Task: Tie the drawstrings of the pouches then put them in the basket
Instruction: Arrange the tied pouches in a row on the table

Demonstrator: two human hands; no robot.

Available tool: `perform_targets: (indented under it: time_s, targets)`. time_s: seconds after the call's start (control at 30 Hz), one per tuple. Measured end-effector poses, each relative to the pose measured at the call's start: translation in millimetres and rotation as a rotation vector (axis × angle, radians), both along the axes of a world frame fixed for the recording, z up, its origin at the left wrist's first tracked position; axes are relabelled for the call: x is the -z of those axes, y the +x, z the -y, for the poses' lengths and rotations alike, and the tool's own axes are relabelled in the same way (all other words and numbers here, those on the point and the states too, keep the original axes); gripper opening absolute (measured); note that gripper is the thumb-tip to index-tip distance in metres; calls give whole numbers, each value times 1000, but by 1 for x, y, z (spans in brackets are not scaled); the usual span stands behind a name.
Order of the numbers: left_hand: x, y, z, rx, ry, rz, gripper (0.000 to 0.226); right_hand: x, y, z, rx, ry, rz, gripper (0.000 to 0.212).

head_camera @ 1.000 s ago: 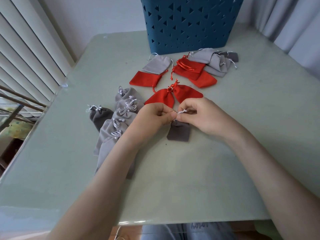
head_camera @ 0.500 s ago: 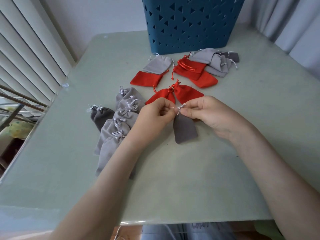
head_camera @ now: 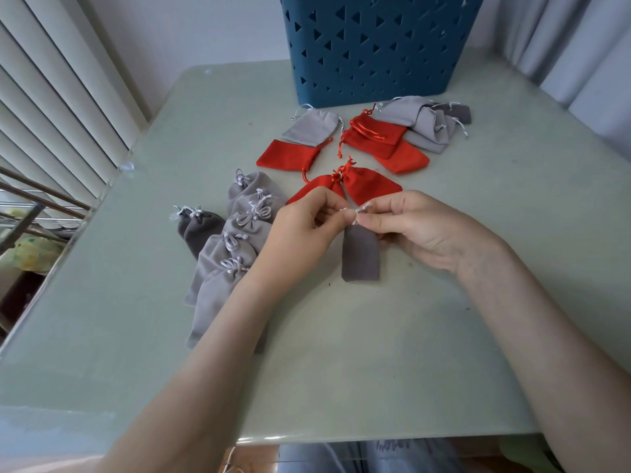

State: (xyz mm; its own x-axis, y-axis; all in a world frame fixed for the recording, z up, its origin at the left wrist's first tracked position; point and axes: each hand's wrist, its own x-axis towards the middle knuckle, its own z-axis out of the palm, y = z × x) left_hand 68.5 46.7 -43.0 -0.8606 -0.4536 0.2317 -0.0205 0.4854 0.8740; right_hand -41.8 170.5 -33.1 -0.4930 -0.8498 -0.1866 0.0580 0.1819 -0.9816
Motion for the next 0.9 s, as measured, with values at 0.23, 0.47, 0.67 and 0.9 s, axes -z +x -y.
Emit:
perform_targets:
  time_s: [0.23, 0.47, 0.67, 0.9]
  targets:
    - [0, 2, 8, 63, 234, 60, 14, -2, 4, -1, 31, 26, -136, 8]
    - [0, 1, 9, 105, 263, 174, 10, 3, 7, 2, 81, 67, -258, 15]
    - [4, -3, 7, 105, -237, 129, 9, 3, 8, 3, 131, 97, -344, 11]
    - [16, -10, 7, 63, -531, -80, 21, 4, 7, 5, 163, 65, -332, 8]
